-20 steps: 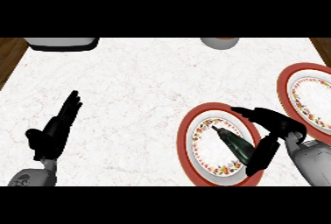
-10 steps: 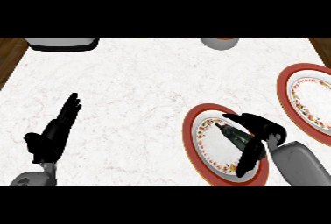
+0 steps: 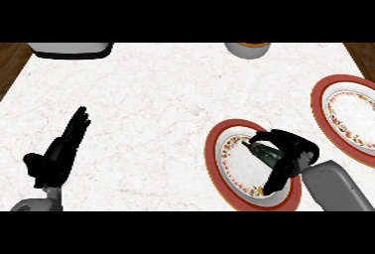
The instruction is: Pick the eggplant from the plate and place it in the plate
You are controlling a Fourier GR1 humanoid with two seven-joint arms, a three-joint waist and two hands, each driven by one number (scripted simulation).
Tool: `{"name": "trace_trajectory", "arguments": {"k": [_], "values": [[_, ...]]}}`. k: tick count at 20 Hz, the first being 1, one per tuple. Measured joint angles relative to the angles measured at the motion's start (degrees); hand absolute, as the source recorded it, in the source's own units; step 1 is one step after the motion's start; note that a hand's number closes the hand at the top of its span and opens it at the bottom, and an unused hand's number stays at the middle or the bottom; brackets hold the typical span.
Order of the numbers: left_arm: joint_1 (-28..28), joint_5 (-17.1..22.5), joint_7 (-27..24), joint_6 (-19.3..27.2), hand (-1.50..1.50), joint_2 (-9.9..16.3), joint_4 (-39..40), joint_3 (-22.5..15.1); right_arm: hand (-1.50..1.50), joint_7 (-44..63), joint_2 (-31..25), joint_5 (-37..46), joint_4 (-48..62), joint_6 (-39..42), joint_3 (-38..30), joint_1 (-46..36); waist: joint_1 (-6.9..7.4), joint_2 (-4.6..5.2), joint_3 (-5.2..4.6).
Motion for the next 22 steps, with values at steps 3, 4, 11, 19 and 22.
{"name": "trace_trajectory", "arguments": {"k": [3,4,11,19,22], "values": [[-1.0,-0.2,0.0,-0.2,0.0,-0.4,1.0,0.1,1.5,-1.8,0.0,1.1,0.2,0.6,0.1,0.1,-0.23,-0.07,-0.2],[-0.9,-0.2,0.0,-0.3,0.0,-0.6,1.0,0.1,1.5,-2.8,0.0,1.6,-0.2,0.4,0.1,0.6,-0.24,-0.1,-0.22],[-1.2,-0.5,0.3,-0.6,0.0,-0.3,0.8,0.7,1.5,-7.3,0.1,5.0,-0.8,-1.6,-0.2,2.0,-0.37,-0.15,-0.37],[1.8,0.8,-0.6,0.1,0.0,0.8,1.7,4.3,1.5,-15.6,-16.0,11.6,-1.4,-15.9,-15.4,10.8,-6.48,-0.51,0.91],[3.3,1.2,-0.9,0.5,0.0,0.8,1.4,5.1,1.5,-20.6,-22.2,12.4,0.5,-22.6,-24.2,14.7,-8.16,-0.61,1.16]]}}
